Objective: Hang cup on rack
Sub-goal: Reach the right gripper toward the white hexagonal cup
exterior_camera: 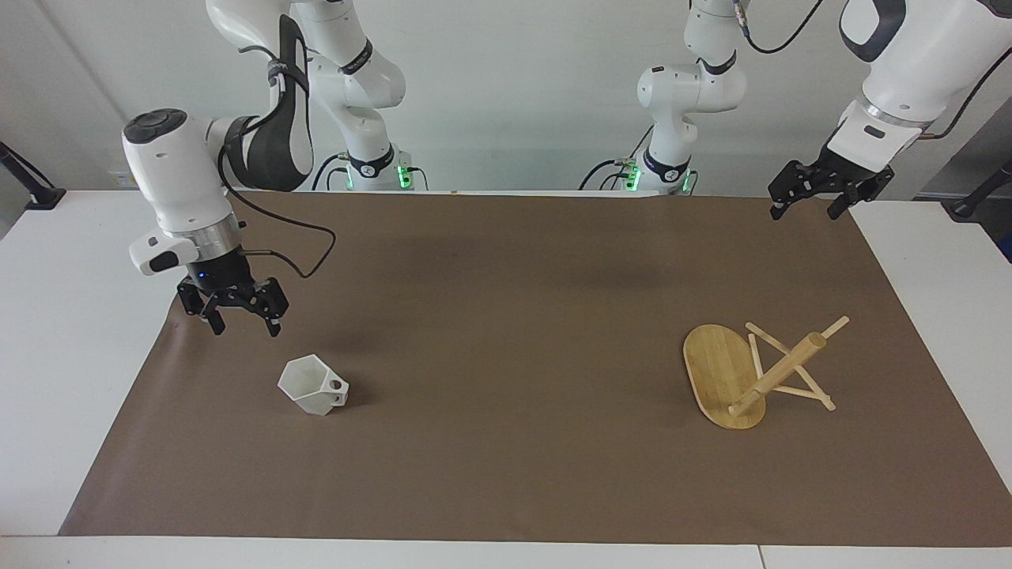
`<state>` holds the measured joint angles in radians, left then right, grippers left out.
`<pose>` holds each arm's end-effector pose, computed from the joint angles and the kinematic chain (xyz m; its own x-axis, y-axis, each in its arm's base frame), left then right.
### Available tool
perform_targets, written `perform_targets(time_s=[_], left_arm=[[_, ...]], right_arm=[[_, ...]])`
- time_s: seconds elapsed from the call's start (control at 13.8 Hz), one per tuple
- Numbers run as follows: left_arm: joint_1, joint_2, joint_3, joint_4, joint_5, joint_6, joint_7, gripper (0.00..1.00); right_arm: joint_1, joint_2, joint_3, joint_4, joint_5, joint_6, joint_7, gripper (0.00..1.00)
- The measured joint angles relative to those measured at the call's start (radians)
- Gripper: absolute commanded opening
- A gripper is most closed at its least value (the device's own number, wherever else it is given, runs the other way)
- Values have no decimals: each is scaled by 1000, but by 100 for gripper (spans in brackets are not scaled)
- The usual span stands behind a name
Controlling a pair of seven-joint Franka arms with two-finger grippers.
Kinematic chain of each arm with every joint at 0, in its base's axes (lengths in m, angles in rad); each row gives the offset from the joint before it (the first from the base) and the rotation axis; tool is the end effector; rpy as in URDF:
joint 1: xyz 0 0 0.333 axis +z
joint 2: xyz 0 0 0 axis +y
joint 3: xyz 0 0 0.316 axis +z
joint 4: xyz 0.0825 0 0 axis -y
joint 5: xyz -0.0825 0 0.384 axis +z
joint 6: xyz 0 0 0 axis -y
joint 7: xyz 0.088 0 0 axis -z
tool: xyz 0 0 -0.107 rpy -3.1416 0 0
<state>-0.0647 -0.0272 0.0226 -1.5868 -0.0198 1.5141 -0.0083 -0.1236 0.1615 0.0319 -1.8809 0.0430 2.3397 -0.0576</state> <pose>0.5394 -0.0248 0.6270 0.9983 -0.0349 -0.0456 -0.0340 -0.9992 0.0200 0.6246 -0.0576 0.4542 0.9537 -0.0618 0.2943 -0.0565 -0.9980 -0.0265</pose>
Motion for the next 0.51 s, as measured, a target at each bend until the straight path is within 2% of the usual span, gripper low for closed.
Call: perform_targets(time_s=[0.51], left_arm=[[0,0,0,0,0,0,0,100]], right_arm=[[0,110,0,-3,0,134,0,100]])
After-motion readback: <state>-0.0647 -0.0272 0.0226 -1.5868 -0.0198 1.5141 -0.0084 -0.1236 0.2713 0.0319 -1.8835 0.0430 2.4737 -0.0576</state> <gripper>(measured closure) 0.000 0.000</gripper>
